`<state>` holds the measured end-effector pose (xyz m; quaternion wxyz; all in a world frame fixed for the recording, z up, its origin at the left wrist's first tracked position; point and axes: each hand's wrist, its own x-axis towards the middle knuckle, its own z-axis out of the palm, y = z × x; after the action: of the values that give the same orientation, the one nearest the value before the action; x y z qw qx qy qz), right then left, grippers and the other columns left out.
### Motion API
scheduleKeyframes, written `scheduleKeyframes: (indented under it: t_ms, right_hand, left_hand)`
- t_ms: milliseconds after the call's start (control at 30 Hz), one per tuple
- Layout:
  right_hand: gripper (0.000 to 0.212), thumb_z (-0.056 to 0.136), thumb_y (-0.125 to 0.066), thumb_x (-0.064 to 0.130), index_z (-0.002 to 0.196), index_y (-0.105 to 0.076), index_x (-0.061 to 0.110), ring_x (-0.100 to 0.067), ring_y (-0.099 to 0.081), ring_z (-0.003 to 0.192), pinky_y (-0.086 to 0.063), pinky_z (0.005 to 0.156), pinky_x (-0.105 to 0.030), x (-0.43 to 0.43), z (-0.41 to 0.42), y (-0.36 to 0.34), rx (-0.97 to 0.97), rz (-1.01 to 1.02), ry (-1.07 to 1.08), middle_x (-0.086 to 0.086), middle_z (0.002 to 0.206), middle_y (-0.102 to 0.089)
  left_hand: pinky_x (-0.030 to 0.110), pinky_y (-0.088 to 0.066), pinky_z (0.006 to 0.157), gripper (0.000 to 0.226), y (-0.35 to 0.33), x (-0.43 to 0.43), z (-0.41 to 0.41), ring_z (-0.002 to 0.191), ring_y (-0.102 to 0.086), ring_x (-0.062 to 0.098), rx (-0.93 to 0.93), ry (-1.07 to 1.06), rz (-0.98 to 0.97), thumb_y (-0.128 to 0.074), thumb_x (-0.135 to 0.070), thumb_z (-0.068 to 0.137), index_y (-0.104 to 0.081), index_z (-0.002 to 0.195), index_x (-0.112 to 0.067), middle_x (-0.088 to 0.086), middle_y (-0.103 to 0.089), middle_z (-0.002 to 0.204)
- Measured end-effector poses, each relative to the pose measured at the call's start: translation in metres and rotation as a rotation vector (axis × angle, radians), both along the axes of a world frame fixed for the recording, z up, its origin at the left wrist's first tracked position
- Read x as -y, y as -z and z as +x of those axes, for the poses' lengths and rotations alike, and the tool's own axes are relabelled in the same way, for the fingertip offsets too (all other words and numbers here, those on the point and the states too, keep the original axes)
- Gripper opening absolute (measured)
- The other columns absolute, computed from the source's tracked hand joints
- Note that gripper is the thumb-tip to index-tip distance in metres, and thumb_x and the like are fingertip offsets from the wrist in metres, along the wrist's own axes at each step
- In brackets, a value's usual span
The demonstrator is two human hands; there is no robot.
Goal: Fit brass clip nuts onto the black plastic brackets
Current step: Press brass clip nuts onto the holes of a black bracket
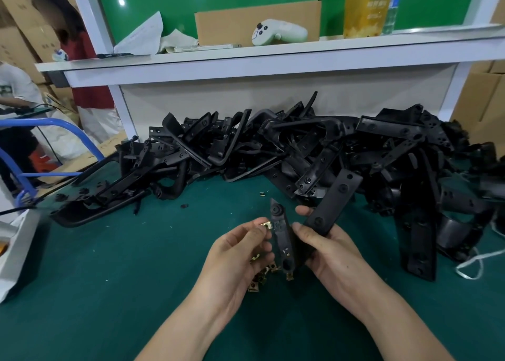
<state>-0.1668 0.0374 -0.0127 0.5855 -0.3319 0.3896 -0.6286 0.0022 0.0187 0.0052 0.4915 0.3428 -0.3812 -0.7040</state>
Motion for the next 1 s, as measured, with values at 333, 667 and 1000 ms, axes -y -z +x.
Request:
scheduleKeyframes:
  t_ms: [333,667,1000]
  right_hand:
    - [0.044,0.076,-0.073,0.016,0.119,-0.065,0.019,-0.026,-0.072,0.090,-0.057,0.073,-0.036,-0.0002,0.0016,-0.0010,-0.026,0.007,0.009,-0.013,0.101,-0.073]
    - [0.046,0.078,-0.071,0.015,0.123,-0.062,0.018,-0.027,-0.073,0.091,-0.059,0.074,-0.035,-0.0011,0.0011,-0.0001,-0.053,-0.013,-0.018,-0.013,0.101,-0.075]
    - [0.046,0.076,-0.074,0.022,0.121,-0.063,0.023,-0.028,-0.073,0.099,-0.056,0.078,-0.037,-0.0025,0.0024,0.0011,-0.110,-0.027,-0.018,-0.010,0.103,-0.076]
  left_hand:
    - [0.023,-0.056,0.063,0.024,-0.0006,0.0000,-0.0012,0.064,-0.062,0.009,0.024,-0.026,-0.006,-0.061,-0.007,0.096,-0.082,0.085,-0.010,0.004,-0.069,0.080]
    - [0.022,-0.055,0.064,0.024,-0.0008,-0.0014,-0.0032,0.064,-0.061,0.007,0.070,-0.013,-0.022,-0.061,-0.007,0.096,-0.082,0.087,-0.014,0.001,-0.068,0.076]
    - [0.020,-0.055,0.063,0.028,-0.0047,-0.0071,-0.0055,0.063,-0.065,0.007,0.026,-0.001,-0.005,-0.059,-0.007,0.097,-0.083,0.084,-0.014,0.003,-0.071,0.074]
